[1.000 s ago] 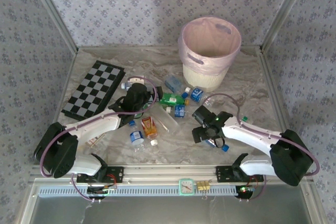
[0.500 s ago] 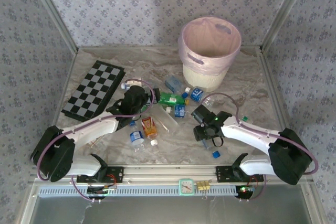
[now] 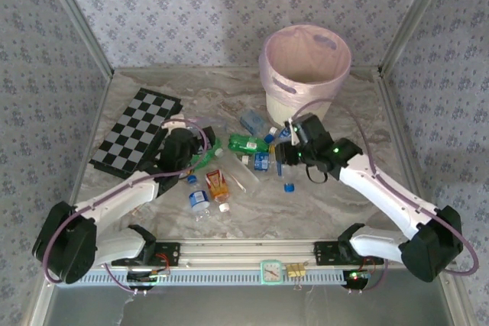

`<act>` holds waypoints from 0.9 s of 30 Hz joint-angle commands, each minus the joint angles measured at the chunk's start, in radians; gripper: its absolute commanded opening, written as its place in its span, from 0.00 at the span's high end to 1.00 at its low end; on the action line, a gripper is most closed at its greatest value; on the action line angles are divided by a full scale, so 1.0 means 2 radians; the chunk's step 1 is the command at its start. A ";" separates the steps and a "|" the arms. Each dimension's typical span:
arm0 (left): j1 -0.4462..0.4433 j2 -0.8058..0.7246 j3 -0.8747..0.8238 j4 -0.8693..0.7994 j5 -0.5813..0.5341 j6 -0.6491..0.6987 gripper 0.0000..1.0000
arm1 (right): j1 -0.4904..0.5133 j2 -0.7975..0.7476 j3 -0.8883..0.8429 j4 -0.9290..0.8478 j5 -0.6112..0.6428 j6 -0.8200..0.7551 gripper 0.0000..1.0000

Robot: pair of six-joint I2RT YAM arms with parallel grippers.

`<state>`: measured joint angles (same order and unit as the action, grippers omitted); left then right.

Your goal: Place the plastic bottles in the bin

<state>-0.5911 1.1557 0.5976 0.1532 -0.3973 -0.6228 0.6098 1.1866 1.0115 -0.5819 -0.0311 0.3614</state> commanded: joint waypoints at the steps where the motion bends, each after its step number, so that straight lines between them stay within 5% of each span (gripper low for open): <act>1: 0.007 -0.029 -0.015 -0.002 -0.015 -0.010 0.00 | -0.011 0.028 0.052 0.013 -0.043 -0.044 0.59; 16: 0.033 -0.076 -0.046 -0.019 -0.019 -0.017 0.00 | -0.109 0.153 0.366 0.081 -0.149 -0.052 0.60; 22: 0.036 -0.104 -0.058 -0.027 -0.021 -0.016 0.00 | -0.151 0.194 0.428 0.134 -0.129 -0.028 0.60; 27: 0.040 -0.122 -0.067 -0.036 -0.026 -0.016 0.00 | -0.165 0.217 0.446 0.166 -0.050 -0.066 0.60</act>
<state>-0.5205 0.9348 0.4667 0.1005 -0.4263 -0.6487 0.2893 1.5955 1.8626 -0.3176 -0.2207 0.2691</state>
